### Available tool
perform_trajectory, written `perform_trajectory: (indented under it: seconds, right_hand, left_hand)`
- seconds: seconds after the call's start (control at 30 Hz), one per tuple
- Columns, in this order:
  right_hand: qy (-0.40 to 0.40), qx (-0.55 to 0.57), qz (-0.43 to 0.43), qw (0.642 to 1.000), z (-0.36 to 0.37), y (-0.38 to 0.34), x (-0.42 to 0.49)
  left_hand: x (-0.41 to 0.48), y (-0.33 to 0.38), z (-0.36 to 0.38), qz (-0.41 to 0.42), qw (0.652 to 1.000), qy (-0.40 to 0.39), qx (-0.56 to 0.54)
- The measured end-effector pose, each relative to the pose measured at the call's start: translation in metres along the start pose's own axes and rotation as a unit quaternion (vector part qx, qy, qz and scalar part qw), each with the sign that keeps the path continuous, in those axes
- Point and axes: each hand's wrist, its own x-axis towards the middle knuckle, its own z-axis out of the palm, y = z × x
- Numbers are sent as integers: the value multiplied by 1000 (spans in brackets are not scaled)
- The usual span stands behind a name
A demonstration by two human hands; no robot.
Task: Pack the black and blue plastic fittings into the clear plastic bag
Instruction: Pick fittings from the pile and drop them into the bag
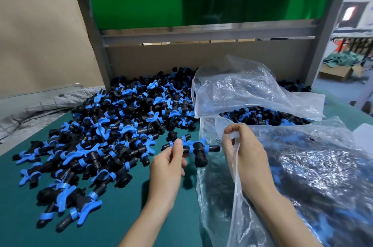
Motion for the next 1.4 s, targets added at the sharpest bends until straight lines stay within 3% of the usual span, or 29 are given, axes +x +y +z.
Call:
perform_trajectory:
  seconds: [0.17, 0.23, 0.33, 0.43, 0.5, 0.57, 0.63, 0.77, 0.83, 0.93, 1.03, 1.1, 1.3, 1.4]
  right_hand:
    - [22, -6, -46, 999, -11, -11, 6]
    - [27, -11, -62, 998, -13, -17, 9]
    - [41, -21, -93, 995, -15, -23, 14]
    - [55, -8, -85, 995, -14, -20, 17]
    - [64, 4, -71, 995, -11, -17, 16]
    - [62, 17, -59, 996, -6, -15, 15]
    - [60, 19, -55, 996, -1, -13, 15]
    - [30, 16, -20, 999, 3, -3, 10]
    - [9, 5, 4, 1000, 6, 3, 6]
    - [-22, -33, 18, 999, 9, 9, 2]
    - [-46, -60, 24, 997, 10, 10, 0]
    - [-57, -74, 20, 995, 9, 10, -1]
    - [-73, -114, -1, 991, 9, 8, -1]
    - [-67, -129, -1, 989, 9, 7, 1]
  left_hand:
    - [-11, 22, 32, 39, 994, -84, 59]
    - [-10, 37, 47, 13, 992, -114, 49]
    - [-4, 52, 71, -91, 965, -218, -116]
    - [-2, 64, 93, -114, 930, -280, -210]
    - [2, 75, 101, -52, 956, -240, -161]
    - [4, 69, 103, -62, 948, -236, -206]
    - [5, 64, 101, -4, 969, -232, -89]
    - [4, 45, 84, 75, 951, -300, 24]
    - [7, 29, 68, 120, 944, -277, 134]
    - [16, -4, 32, 164, 949, -136, 234]
    - [24, -21, -3, 139, 910, 6, 390]
    - [35, -26, -12, 97, 890, 58, 442]
    - [47, -28, -6, 42, 828, 20, 559]
    - [49, -33, -7, 53, 847, 23, 529]
